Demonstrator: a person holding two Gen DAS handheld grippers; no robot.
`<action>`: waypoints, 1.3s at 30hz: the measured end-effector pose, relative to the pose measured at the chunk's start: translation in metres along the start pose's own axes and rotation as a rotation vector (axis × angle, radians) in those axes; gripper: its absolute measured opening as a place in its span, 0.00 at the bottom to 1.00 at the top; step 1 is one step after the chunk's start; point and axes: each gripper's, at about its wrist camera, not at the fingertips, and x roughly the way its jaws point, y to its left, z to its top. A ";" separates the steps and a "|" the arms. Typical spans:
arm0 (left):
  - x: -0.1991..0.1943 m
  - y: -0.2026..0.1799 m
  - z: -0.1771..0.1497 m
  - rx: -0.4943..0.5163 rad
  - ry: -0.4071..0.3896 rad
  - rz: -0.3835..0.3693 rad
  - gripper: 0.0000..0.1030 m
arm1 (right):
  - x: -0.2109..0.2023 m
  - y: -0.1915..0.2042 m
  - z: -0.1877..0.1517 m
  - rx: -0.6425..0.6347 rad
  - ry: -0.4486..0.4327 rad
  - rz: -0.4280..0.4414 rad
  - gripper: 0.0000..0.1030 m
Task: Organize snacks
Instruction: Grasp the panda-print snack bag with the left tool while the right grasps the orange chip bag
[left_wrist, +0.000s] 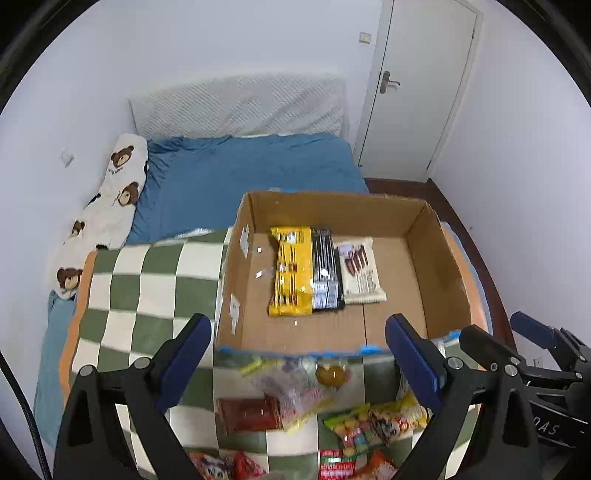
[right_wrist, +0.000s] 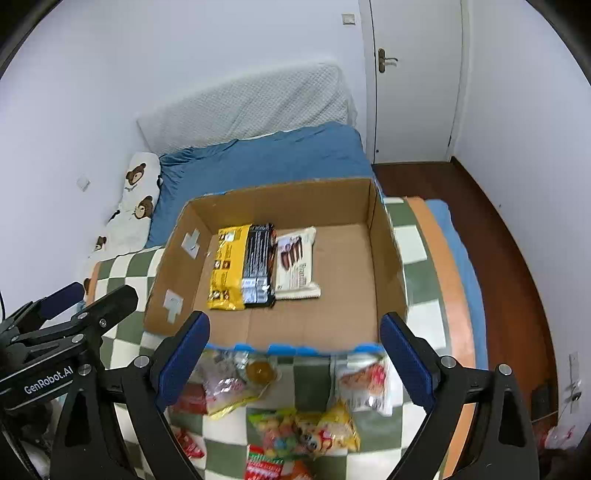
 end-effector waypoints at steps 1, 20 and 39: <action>-0.007 0.007 -0.012 -0.010 0.014 -0.007 0.94 | -0.001 -0.001 -0.005 0.006 0.010 0.008 0.93; -0.018 0.100 -0.210 -0.344 0.514 0.122 0.94 | 0.107 -0.052 -0.225 0.389 0.604 0.149 0.93; -0.024 0.228 -0.307 -0.312 0.656 0.106 0.88 | 0.152 -0.033 -0.263 0.081 0.706 0.008 0.55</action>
